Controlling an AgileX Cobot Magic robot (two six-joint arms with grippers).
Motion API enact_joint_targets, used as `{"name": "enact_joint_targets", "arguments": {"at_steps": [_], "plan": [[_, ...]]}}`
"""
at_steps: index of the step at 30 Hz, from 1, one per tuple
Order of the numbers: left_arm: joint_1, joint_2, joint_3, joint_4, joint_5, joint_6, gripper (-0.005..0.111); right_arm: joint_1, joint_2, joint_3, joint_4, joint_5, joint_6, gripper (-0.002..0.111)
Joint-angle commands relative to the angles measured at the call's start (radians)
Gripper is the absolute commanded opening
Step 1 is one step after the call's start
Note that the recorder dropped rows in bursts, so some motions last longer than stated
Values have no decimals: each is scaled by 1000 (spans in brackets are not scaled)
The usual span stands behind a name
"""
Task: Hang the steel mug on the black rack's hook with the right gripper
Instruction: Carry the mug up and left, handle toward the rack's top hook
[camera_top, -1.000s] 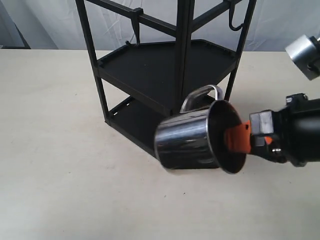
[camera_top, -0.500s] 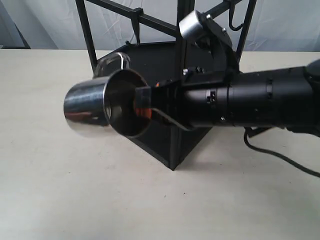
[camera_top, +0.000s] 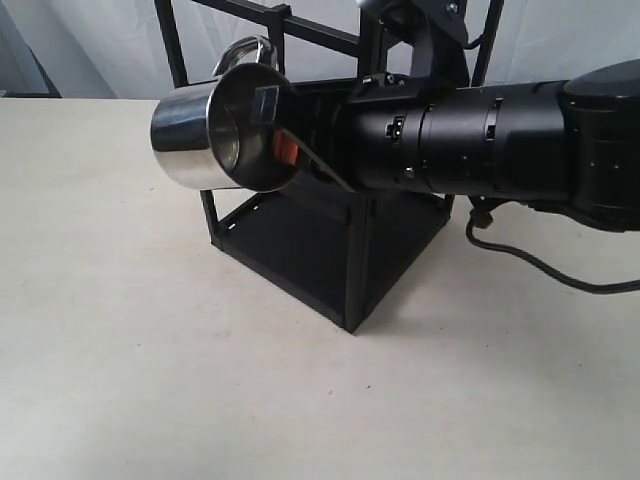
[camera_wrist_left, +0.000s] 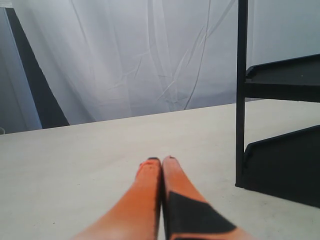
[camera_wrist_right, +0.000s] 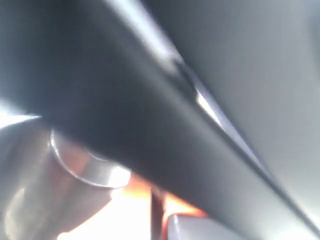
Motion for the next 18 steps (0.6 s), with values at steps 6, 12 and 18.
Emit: {"name": "enact_joint_targets", "arguments": {"at_steps": [6,12,18], "plan": [[-5,-5,0,1,-5,-2,2,-1,1,82,17,-6,257,0],[-5,-5,0,1,-5,-2,2,-1,1,103,17,28,258,0],[-5,-5,0,1,-5,-2,2,-1,1,103,-50,-8,253,0]]}}
